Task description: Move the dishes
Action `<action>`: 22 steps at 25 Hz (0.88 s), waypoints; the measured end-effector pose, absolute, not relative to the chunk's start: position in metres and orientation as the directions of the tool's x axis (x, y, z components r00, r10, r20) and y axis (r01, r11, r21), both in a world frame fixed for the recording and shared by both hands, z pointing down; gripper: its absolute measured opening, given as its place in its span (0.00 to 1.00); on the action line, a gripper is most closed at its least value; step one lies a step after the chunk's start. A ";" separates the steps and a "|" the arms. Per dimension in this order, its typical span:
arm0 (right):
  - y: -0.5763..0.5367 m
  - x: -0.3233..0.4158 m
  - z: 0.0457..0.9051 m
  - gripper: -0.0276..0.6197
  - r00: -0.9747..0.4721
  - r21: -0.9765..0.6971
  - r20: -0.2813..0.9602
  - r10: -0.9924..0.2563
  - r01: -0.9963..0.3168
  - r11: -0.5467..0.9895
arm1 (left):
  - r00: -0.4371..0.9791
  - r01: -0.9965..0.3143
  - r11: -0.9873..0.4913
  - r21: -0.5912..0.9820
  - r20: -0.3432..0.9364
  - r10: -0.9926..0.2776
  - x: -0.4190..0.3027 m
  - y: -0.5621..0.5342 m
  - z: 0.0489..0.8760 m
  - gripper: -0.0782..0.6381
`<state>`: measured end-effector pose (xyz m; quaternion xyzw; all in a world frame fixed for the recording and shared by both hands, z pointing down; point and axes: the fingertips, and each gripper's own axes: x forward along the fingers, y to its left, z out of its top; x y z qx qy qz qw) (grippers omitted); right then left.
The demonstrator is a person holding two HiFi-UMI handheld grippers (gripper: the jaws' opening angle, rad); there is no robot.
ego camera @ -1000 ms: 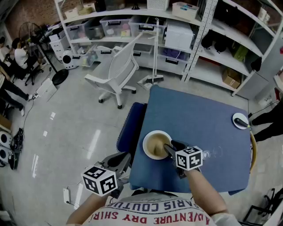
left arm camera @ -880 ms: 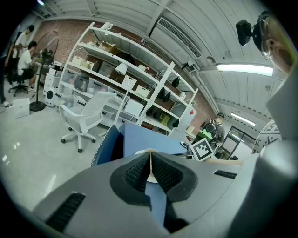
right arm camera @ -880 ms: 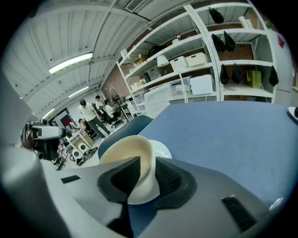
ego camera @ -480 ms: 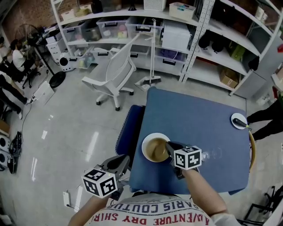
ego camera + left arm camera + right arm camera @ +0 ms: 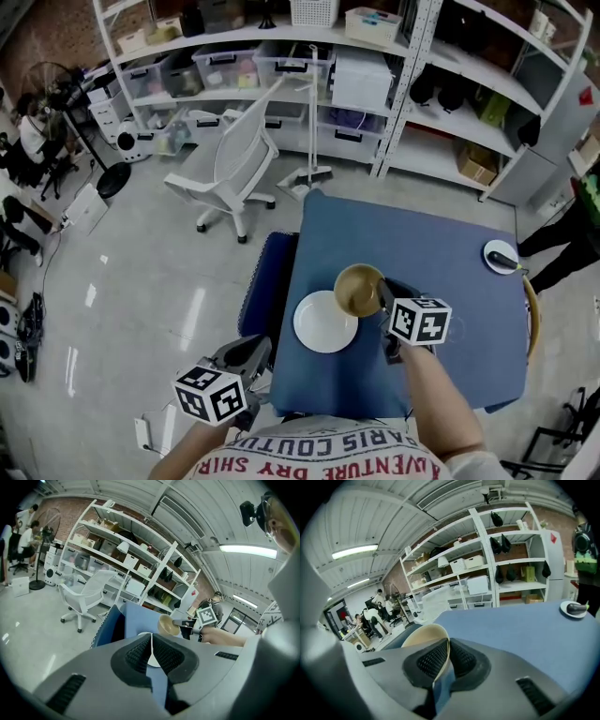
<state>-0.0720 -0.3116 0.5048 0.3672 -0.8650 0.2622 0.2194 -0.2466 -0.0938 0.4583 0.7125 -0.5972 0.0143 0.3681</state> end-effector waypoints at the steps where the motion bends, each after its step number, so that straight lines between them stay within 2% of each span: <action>1: -0.320 -0.065 0.504 0.09 -0.615 -0.285 0.571 -0.544 -0.770 0.570 | 0.284 -0.862 -0.013 0.507 0.461 -0.841 -0.247 -0.095 0.458 0.15; 8: -0.356 -0.038 0.516 0.09 -0.518 -0.261 0.594 -0.616 -0.848 0.461 | 0.285 -0.861 -0.006 0.509 0.472 -0.834 -0.244 -0.103 0.462 0.15; 22: -0.375 -0.029 0.552 0.09 -0.460 -0.318 0.664 -0.590 -0.887 0.335 | 0.267 -0.860 0.024 0.509 0.490 -0.830 -0.249 -0.107 0.468 0.15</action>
